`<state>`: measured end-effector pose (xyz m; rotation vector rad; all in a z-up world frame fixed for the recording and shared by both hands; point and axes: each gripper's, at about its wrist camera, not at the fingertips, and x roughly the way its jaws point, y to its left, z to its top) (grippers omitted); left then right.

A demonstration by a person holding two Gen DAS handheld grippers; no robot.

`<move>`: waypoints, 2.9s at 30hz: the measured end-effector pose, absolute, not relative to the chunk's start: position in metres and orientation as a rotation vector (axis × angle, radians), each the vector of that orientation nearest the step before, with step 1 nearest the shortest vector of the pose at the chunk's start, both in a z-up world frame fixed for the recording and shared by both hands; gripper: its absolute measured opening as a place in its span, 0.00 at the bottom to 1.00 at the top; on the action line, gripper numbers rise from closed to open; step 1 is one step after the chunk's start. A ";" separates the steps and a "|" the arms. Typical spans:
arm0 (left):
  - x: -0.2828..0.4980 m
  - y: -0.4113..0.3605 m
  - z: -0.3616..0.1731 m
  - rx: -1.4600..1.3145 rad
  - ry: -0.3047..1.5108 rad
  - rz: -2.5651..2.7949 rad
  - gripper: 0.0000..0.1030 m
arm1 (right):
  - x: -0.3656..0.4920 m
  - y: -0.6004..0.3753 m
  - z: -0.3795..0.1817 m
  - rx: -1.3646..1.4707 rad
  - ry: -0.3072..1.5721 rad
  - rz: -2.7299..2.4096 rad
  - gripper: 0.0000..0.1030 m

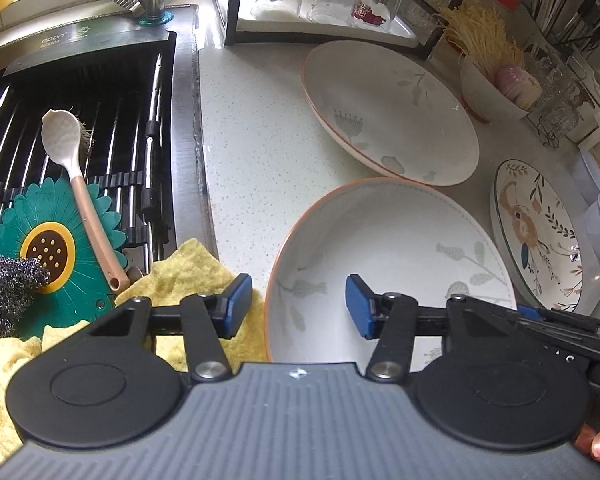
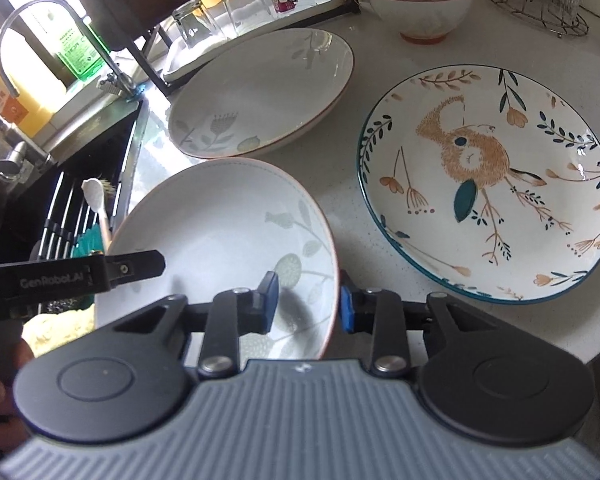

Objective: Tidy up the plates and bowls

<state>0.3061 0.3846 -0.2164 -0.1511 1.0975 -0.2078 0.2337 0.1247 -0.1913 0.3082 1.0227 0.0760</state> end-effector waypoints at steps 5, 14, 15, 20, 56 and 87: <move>0.308 0.378 -0.216 -0.109 1.096 -0.243 0.49 | 0.233 0.121 -0.193 0.356 1.005 0.066 0.29; 0.311 0.382 -0.217 -0.133 1.105 -0.249 0.45 | 0.232 0.123 -0.194 0.337 0.978 0.070 0.28; 0.311 0.381 -0.217 -0.126 1.101 -0.252 0.45 | 0.232 0.123 -0.194 0.332 0.974 0.071 0.28; 0.307 0.381 -0.217 -0.109 1.095 -0.256 0.38 | 0.232 0.119 -0.195 0.355 0.961 0.081 0.29; 0.288 0.367 -0.152 -0.226 0.980 -0.233 0.21 | 0.239 0.075 -0.137 0.348 0.904 0.227 0.30; 0.324 0.244 -0.133 -0.210 0.943 -0.313 0.19 | 0.254 -0.042 -0.125 0.390 0.803 0.169 0.30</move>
